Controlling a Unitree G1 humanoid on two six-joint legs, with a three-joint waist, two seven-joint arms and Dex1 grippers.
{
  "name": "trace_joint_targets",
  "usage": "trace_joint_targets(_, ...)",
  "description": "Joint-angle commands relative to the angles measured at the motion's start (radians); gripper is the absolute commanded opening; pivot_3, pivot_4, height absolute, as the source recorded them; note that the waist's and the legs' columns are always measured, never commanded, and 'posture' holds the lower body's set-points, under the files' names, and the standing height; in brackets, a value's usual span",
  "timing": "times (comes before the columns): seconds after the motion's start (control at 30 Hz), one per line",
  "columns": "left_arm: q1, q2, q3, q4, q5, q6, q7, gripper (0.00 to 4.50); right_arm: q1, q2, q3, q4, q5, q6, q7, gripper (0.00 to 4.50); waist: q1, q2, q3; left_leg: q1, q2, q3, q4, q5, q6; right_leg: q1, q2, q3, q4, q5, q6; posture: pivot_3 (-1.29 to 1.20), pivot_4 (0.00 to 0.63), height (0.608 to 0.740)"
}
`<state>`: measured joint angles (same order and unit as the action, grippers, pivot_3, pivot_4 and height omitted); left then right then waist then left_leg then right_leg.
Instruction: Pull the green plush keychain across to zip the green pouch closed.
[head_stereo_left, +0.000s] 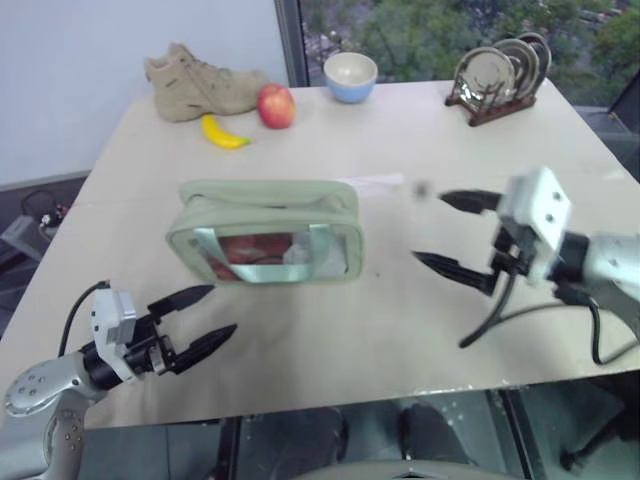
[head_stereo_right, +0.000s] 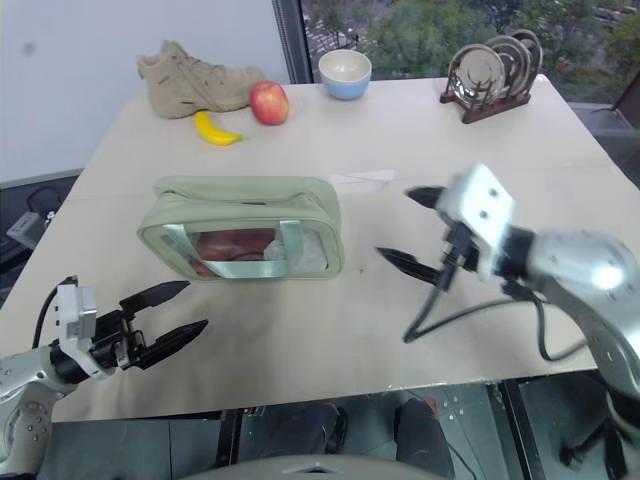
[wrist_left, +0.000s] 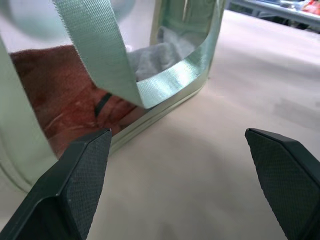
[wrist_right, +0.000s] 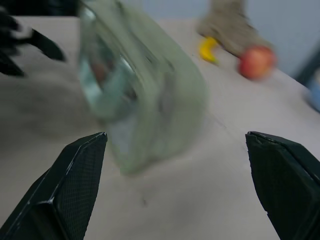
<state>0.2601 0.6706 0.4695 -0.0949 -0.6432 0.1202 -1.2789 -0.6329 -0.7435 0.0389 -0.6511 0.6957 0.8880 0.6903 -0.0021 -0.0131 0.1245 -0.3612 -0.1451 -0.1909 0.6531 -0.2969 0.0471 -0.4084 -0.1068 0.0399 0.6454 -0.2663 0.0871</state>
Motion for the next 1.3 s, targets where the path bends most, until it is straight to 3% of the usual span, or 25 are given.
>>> trace_joint_targets(0.03, -0.014, 0.012, 0.008, 0.007, -0.010, -0.021, -0.018, 4.48, -0.225, 0.120, 0.162, 0.156, -0.074, 0.050, -0.032, 4.50, -0.009, 0.000, 0.000, 0.000, 0.000, 0.000, 0.000, 0.000, 0.000, 0.000, 0.000, 0.000, 0.000, 0.000, 0.000, 0.00, 0.150, 0.740)
trace_joint_targets(0.17, 0.000, 0.004, 0.015, 0.003, -0.015, -0.029, -0.019, 4.48, -0.391, 0.256, 0.319, 0.318, -0.193, 0.007, -0.017, 4.50, -0.018, -0.002, -0.001, -0.002, 0.000, -0.001, 0.000, 0.000, 0.000, -0.003, 0.000, 0.000, 0.000, 0.000, 0.000, 0.00, 0.150, 0.740)
trace_joint_targets(0.43, 0.082, -0.021, 0.038, -0.041, -0.023, -0.049, 0.005, 4.48, -0.493, 0.427, 0.403, 0.577, -0.340, -0.094, 0.007, 4.50, -0.043, -0.001, -0.001, -0.003, -0.001, -0.002, 0.002, -0.002, 0.000, -0.004, -0.002, -0.019, 0.001, 0.001, -0.002, 0.00, 0.150, 0.740)
trace_joint_targets(0.67, 0.110, -0.027, 0.046, -0.055, -0.030, -0.055, 0.022, 4.48, -0.493, 0.464, 0.392, 0.494, -0.304, -0.133, 0.153, 4.50, -0.043, 0.000, 0.000, -0.002, 0.001, -0.001, 0.002, -0.002, -0.001, -0.005, -0.002, -0.018, 0.003, 0.002, -0.004, 0.00, 0.150, 0.740)
trace_joint_targets(1.3, 0.107, -0.018, 0.039, -0.054, -0.037, -0.055, 0.007, 4.48, -0.456, 0.504, 0.427, 0.543, -0.422, -0.171, 0.184, 4.50, -0.043, 0.000, 0.000, -0.002, 0.001, 0.000, 0.003, -0.002, -0.001, -0.005, 0.000, -0.017, 0.005, 0.002, -0.004, 0.00, 0.150, 0.740)
